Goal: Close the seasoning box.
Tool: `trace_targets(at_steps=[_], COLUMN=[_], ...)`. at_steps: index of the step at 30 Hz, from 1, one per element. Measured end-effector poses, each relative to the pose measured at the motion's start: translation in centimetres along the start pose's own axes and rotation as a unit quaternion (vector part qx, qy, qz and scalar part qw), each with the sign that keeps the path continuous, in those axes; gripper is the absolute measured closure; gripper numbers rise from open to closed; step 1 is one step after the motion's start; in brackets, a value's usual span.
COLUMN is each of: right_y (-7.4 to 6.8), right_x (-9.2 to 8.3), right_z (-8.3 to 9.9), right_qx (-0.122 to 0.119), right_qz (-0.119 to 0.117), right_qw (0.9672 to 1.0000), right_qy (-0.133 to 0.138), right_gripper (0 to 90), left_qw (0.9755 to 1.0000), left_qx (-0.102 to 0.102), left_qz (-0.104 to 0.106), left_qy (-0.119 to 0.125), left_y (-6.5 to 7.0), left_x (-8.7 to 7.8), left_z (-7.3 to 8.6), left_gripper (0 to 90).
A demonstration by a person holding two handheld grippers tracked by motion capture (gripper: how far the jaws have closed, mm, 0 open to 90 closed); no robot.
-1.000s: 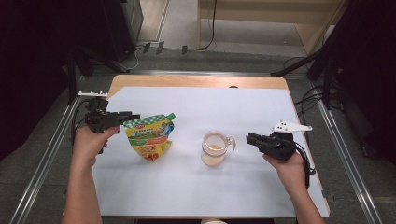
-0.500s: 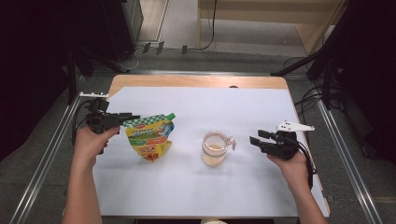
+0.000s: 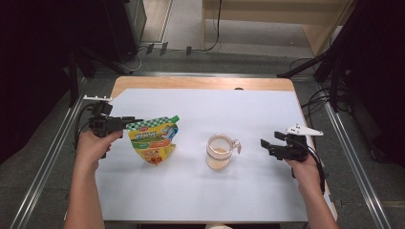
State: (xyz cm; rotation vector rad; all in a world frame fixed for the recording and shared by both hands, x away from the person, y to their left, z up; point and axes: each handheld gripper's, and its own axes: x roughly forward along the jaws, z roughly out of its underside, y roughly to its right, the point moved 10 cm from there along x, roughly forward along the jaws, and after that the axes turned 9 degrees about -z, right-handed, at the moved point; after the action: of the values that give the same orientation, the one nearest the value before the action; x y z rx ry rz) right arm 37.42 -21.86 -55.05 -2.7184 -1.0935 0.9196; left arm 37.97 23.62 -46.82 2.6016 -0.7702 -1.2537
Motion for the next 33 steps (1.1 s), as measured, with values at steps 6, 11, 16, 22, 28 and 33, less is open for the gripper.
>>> trace_targets(at_steps=[6, 11, 16, 22, 28, 33], right_y=[0.19, 0.14, 0.10, 0.01, -0.07, -0.09], right_x=[0.01, 0.13, 0.14, 0.24, 0.39, 0.41], right_z=[0.27, 0.45, 0.51, 0.59, 0.72, 0.73], right_qx=[0.007, 0.006, 0.006, 0.005, 0.000, -0.001], right_qz=[0.000, -0.001, -0.001, -0.002, -0.002, -0.002], right_qw=[1.0000, 0.9999, 0.9999, 0.9998, 0.9997, 0.9997], right_qy=[-0.007, -0.013, -0.015, -0.018, -0.023, -0.024], right_gripper=[28.8, 28.4, 28.3, 28.3, 28.2, 28.2], left_qw=[1.0000, 1.0000, 1.0000, 1.0000, 0.9999, 0.9998], left_qx=[-0.003, -0.004, -0.002, -0.002, 0.002, 0.008], left_qz=[-0.001, -0.001, -0.002, -0.002, -0.006, -0.016], left_qy=[-0.007, -0.007, -0.009, -0.009, -0.011, -0.005], left_y=[-0.31, -0.35, -0.36, -0.34, -0.38, -0.51], left_x=[0.26, 0.36, 0.45, 0.54, 0.68, 0.74], left_z=[0.29, 0.34, 0.38, 0.41, 0.48, 0.49], left_gripper=[39.7, 39.7, 39.5, 39.3, 39.5, 39.5])
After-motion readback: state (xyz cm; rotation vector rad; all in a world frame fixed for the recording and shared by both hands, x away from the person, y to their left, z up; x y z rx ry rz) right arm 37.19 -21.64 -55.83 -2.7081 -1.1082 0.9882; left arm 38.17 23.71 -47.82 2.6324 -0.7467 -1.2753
